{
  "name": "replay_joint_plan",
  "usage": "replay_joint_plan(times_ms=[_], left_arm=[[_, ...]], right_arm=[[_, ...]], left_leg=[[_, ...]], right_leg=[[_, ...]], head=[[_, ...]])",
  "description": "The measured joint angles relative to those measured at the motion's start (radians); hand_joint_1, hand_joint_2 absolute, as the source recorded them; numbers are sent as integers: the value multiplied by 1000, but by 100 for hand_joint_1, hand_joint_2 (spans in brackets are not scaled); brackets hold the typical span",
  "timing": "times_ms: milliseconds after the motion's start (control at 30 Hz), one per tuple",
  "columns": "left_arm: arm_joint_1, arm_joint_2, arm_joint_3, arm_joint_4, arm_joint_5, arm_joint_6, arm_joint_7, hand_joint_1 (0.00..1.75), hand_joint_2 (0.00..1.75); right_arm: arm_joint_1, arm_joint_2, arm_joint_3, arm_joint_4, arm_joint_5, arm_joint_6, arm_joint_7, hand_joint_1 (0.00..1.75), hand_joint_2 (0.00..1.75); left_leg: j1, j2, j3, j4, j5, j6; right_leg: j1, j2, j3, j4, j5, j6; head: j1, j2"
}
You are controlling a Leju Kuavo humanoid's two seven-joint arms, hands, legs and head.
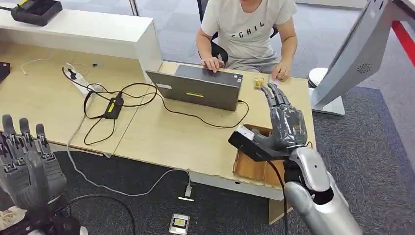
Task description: Pass the card to the sensor for recognition and then transmit it.
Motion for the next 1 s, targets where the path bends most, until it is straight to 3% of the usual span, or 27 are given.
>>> replay_joint_plan(times_ms=[267,1000], left_arm=[[20,3,2,0,-26,-6,0,0,175],[44,-16,27,-3,-35,-64,0,0,175]], right_arm=[[8,-48,-6,33,40,-58,-7,0,175],[13,-48,18,261,104,-79,-2,0,175]], left_leg=[[0,0,-1,0,0,0],[0,0,-1,0,0,0]], right_leg=[[0,0,0,0,0,0],[0,0,0,0,0,0]], head=[[0,0],[0,0]])
